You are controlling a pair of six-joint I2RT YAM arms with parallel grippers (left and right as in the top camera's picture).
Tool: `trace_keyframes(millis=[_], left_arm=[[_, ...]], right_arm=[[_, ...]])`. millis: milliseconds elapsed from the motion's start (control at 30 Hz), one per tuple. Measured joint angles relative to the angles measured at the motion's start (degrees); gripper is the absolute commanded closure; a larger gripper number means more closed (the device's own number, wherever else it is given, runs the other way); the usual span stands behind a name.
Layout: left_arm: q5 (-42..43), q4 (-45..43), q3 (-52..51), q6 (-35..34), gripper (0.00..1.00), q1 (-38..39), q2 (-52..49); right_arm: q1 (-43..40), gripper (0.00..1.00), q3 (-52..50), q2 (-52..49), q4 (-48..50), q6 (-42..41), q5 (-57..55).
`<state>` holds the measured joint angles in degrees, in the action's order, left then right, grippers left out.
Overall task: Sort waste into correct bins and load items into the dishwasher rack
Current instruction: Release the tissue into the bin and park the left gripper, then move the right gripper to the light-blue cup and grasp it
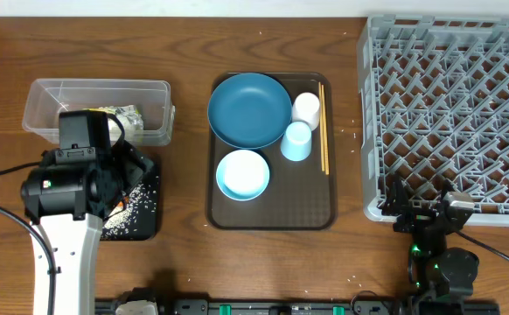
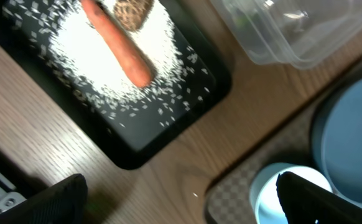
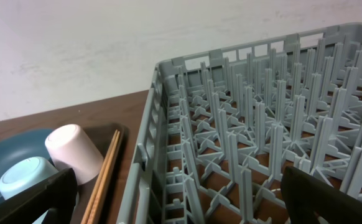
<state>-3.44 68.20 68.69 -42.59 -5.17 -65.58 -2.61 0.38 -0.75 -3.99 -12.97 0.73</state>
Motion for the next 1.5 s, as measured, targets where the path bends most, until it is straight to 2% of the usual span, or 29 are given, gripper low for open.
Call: trace_keyframes(millis=[233,467,567,667,867,967,1067,1133,1300,1400,1500], left_arm=[[-4.22,0.07,0.0,-0.24,0.02,-1.25,-0.44],[-4.94,0.48,0.0,-1.31,0.02,-4.37,-0.44],[-4.94,0.5,0.0,-1.31,0.02,-4.48,-0.44],[-4.96,0.55,0.0,-1.33,0.02,-4.48,-0.44],[-5.11,0.57,0.0,-1.33,0.02,-4.48,-0.44],[-5.11,0.57,0.0,-1.33,0.02,-4.48,-0.44],[-5.11,0.57,0.0,-1.33,0.02,-4.48,-0.44],[-5.11,0.57,0.0,-1.33,0.02,-4.48,-0.44],[-5.16,0.55,-0.02,-1.33,0.02,-4.48,-0.44],[-5.16,0.55,-0.02,-1.33,0.02,-4.48,-0.44],[-5.16,0.57,-0.02,-1.33,0.02,-4.48,-0.44]], right_arm=[[0.0,0.01,0.0,0.0,-0.02,0.0,0.0],[0.0,0.01,0.0,0.0,0.24,-0.09,0.2],[0.0,0.01,0.0,0.0,2.86,-3.13,1.81],[0.0,0.01,0.0,0.0,7.52,-12.94,6.95],[0.0,0.01,0.0,0.02,10.45,-47.56,26.12],[0.0,0.01,0.0,0.0,9.77,-57.09,30.4],[0.0,0.01,0.0,0.0,10.51,-62.47,33.09],[0.0,0.01,-0.04,-0.13,14.86,-63.8,34.62],[0.0,0.01,0.44,-0.2,33.09,-63.32,37.99],[0.0,0.01,2.27,-0.24,32.48,-62.31,38.64],[0.0,0.01,6.54,-1.29,26.4,-59.25,39.12]])
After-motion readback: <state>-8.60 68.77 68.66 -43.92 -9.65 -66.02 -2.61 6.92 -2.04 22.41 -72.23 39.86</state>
